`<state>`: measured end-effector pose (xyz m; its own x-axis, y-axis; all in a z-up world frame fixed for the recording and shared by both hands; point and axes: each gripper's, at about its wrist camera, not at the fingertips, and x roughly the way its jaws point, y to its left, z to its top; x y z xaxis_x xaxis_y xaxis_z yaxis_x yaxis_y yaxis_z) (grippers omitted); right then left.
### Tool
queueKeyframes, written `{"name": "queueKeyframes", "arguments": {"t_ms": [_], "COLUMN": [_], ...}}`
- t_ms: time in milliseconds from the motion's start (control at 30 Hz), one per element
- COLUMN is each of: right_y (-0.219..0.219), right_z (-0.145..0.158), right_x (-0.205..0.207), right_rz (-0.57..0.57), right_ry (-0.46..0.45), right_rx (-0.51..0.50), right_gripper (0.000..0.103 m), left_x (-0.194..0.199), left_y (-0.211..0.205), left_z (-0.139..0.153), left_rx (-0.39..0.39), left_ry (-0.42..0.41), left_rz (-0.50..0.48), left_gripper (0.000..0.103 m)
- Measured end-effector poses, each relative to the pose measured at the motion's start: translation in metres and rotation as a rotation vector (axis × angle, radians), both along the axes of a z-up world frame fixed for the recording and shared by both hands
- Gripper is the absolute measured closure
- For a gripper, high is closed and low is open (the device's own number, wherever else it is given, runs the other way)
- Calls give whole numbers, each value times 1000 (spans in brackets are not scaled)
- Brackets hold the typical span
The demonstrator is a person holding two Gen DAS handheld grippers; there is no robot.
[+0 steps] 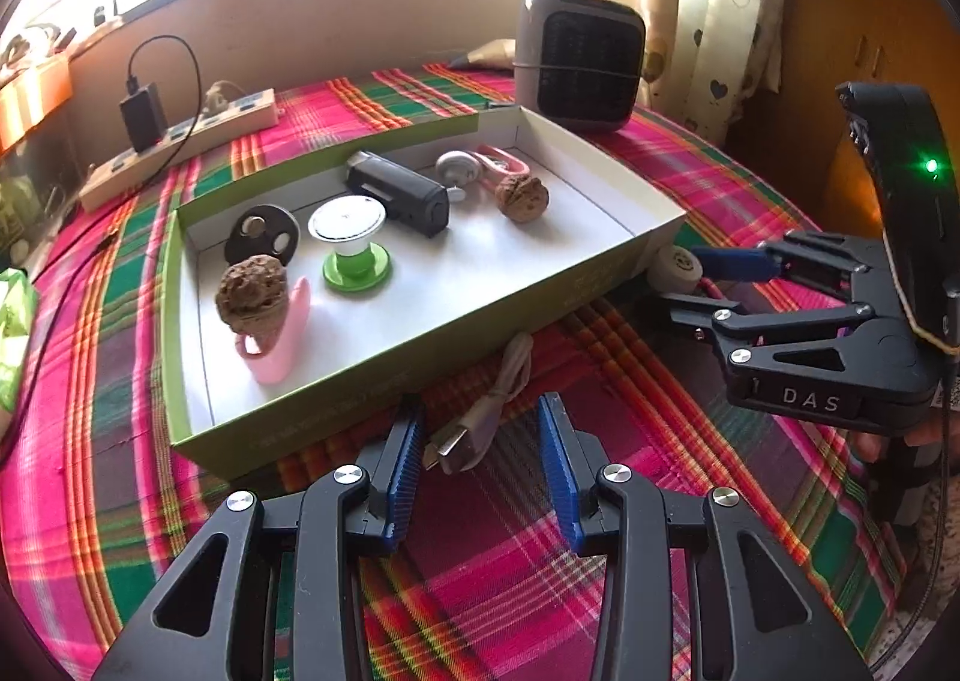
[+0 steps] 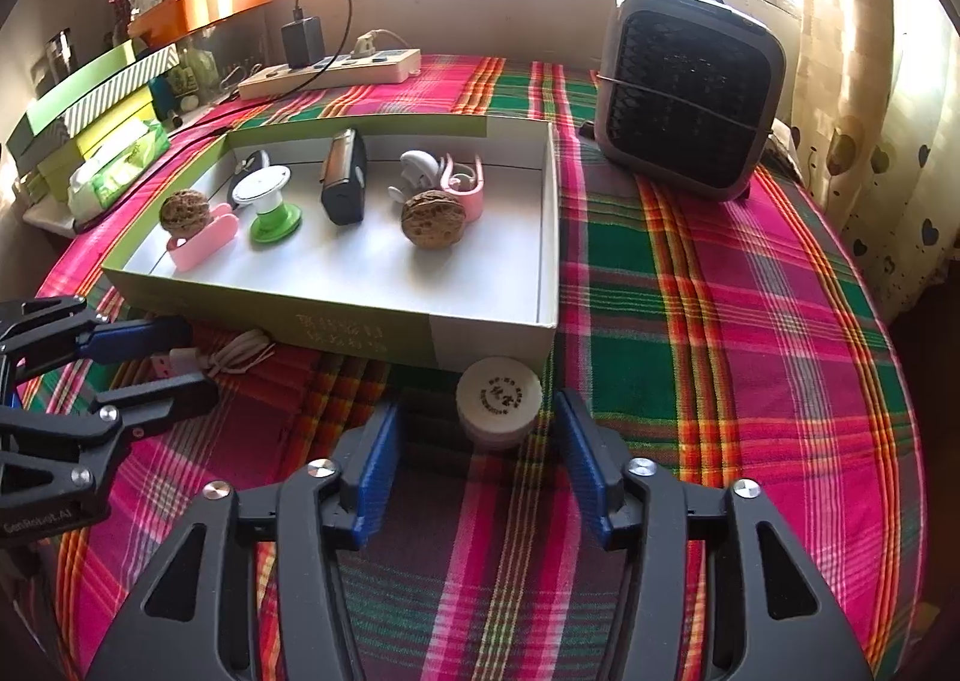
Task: Organize objects
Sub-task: 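Grasp the white USB cable with the left tool while the right tool grasps the white jar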
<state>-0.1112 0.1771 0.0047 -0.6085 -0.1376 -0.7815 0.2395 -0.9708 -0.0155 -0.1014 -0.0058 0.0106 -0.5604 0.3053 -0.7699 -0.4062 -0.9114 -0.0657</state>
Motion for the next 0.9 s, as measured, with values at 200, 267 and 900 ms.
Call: {"name": "queueKeyframes", "arguments": {"t_ms": [200, 267, 900], "right_y": [0, 0, 3], "right_z": [0, 0, 1], "right_x": [-2, -3, 1], "right_rz": [-6, -8, -10], "right_ry": [-3, -3, 6], "right_rx": [-6, -9, -20], "right_gripper": [48, 48, 74], "left_x": [-2, -2, 1], "left_y": [2, 2, 2], "left_z": [0, 0, 0], "left_rx": [-3, -3, 15], "left_ry": [2, -1, 3], "left_rz": [11, 17, 40], "left_gripper": [67, 67, 87]}}
